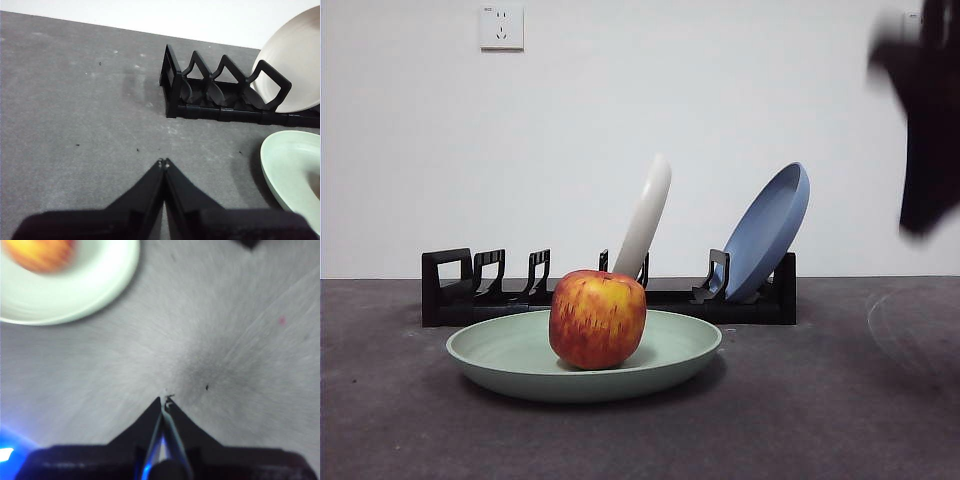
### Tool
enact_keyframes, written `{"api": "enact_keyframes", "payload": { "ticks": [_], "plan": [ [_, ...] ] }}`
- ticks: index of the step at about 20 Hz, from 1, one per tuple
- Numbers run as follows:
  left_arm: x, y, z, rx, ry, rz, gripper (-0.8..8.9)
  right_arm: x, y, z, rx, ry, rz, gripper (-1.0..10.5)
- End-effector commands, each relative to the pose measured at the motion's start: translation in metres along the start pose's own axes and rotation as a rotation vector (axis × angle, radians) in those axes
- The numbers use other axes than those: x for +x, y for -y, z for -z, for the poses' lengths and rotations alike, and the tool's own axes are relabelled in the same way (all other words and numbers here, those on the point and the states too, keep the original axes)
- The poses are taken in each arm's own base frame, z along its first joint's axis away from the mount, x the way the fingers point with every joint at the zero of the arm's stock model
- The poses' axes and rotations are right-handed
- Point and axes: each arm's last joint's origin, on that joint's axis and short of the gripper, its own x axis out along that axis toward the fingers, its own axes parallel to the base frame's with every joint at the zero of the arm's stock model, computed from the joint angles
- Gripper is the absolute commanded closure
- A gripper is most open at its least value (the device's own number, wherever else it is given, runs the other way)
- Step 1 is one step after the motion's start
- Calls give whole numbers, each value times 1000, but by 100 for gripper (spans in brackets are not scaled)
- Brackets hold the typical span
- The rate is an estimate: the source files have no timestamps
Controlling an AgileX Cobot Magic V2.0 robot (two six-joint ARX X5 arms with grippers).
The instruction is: Take the green plate from the plate rack,put the plate on the table,take the apple from the table,put the apple in the plate
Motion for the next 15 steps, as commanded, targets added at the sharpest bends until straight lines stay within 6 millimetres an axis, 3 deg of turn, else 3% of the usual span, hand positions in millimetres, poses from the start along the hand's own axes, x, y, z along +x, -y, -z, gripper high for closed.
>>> {"api": "enact_keyframes", "payload": {
  "ticks": [1, 3, 5, 6, 10, 15],
  "plan": [
    [1, -1, 2, 12, 0, 0, 814, 37, 4, 20, 121, 242, -14, 946],
    [1, -1, 2, 12, -1, 0, 814, 49, 17, 33, 245, 551, -72, 946],
    [1, -1, 2, 12, -1, 0, 814, 41, 37, 48, 296, 820, -18, 946],
    [1, -1, 2, 12, -1, 0, 814, 37, 46, 53, 311, 873, 39, 946],
    [1, -1, 2, 12, -1, 0, 814, 26, 76, 74, 393, 856, 263, 946],
    [1, -1, 2, 12, -1, 0, 814, 23, 85, 101, 455, 747, 383, 946]
  ]
}}
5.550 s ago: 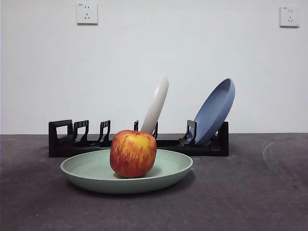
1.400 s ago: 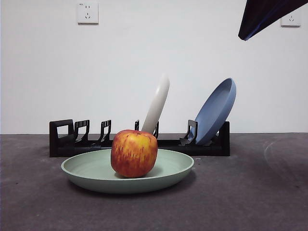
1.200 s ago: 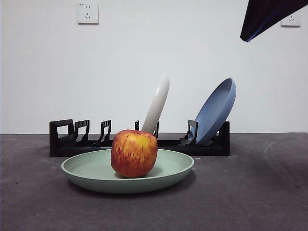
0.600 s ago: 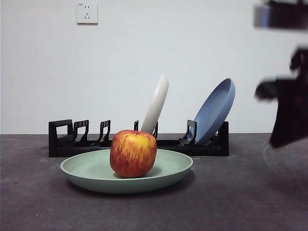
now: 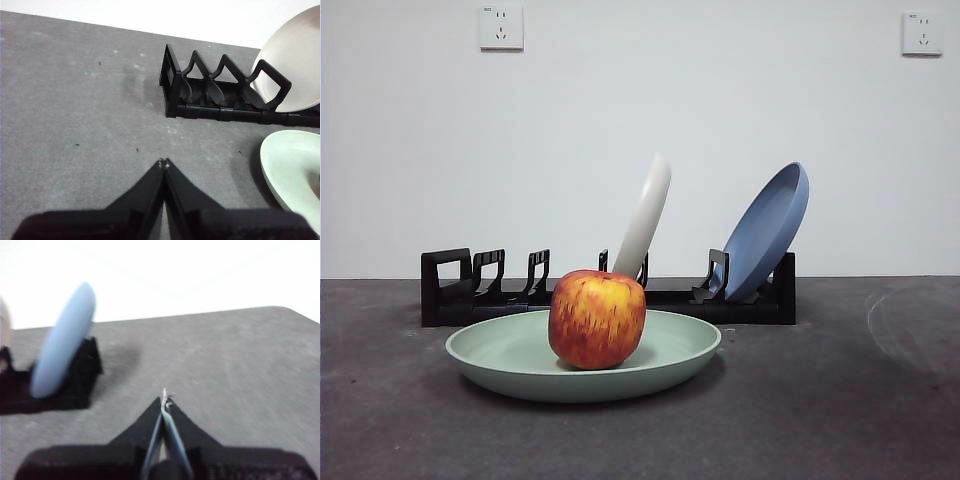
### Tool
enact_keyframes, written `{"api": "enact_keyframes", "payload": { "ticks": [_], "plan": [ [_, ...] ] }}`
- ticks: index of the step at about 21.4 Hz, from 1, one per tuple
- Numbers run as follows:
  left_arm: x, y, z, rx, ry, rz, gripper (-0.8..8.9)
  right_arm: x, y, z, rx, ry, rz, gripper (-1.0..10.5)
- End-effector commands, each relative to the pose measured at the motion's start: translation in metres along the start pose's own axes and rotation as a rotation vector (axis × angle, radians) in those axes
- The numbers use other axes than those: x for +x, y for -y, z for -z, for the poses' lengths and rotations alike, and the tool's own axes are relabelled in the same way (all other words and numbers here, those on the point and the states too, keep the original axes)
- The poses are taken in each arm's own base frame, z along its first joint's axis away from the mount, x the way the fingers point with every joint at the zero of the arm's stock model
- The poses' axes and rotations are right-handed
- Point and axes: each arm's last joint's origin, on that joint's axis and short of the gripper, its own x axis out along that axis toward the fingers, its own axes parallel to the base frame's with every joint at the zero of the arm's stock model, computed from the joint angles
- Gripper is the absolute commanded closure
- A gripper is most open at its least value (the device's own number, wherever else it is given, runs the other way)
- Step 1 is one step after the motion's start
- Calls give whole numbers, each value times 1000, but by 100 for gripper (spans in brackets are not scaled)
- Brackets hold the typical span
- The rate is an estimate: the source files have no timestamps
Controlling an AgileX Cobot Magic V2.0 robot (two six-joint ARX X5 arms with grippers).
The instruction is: Take the green plate from the plate rack,put the plate on the table,take the apple from the table,put the apple in the plate
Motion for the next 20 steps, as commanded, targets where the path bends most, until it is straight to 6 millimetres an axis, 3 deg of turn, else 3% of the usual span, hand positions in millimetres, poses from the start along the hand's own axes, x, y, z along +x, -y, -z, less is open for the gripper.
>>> {"api": "enact_keyframes", "payload": {
  "ticks": [1, 11, 20],
  "plan": [
    [1, 0, 1, 12, 1, 0, 814, -4, 4, 6, -19, -37, 19, 946],
    [1, 0, 1, 12, 1, 0, 814, -20, 10, 23, -71, -195, 33, 946],
    [1, 0, 1, 12, 1, 1, 814, -25, 9, 18, -108, -116, -3, 946]
  ]
}}
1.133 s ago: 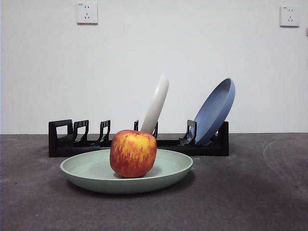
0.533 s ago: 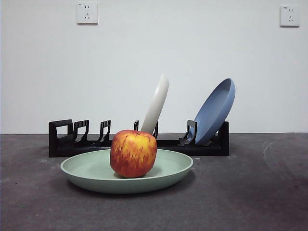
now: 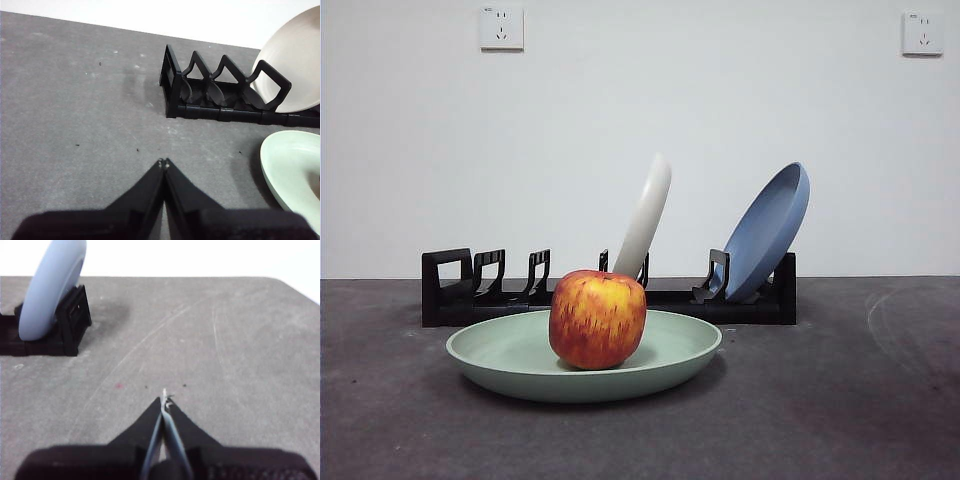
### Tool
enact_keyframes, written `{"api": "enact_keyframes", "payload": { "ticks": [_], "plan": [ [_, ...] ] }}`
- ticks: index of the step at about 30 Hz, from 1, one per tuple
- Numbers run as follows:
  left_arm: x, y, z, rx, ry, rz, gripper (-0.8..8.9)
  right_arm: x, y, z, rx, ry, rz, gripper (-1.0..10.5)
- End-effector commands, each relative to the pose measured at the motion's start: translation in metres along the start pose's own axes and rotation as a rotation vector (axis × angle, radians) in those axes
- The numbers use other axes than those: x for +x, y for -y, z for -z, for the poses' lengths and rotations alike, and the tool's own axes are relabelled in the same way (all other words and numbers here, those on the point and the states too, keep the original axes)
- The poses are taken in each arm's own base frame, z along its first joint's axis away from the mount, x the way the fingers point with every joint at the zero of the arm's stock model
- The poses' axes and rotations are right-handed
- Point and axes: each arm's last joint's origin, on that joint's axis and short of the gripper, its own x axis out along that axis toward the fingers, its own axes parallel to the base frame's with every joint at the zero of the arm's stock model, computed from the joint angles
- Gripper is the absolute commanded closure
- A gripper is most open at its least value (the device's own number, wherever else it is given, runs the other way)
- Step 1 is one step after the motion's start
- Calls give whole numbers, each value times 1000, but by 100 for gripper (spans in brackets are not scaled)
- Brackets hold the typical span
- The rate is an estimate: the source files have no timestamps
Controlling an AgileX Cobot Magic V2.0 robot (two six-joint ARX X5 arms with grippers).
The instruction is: Take the green plate from the plate rack,put the plate on the table,take the apple from the table,put the apple in the plate
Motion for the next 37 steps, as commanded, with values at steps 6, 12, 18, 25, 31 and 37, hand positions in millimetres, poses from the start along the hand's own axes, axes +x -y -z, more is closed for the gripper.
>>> {"api": "enact_keyframes", "payload": {
  "ticks": [6, 12, 18, 25, 31, 37],
  "plan": [
    [1, 0, 1, 12, 0, 0, 814, 0, 0, 2, -1, 6, -12, 946],
    [1, 0, 1, 12, 0, 0, 814, 0, 0, 1, 22, 11, -11, 946],
    [1, 0, 1, 12, 0, 0, 814, 0, 0, 2, 22, 10, -11, 946],
    [1, 0, 1, 12, 0, 0, 814, 0, 0, 2, 22, 10, -11, 946],
    [1, 0, 1, 12, 0, 0, 814, 0, 0, 2, 22, 10, -11, 946],
    [1, 0, 1, 12, 0, 0, 814, 0, 0, 2, 22, 10, -11, 946]
  ]
}}
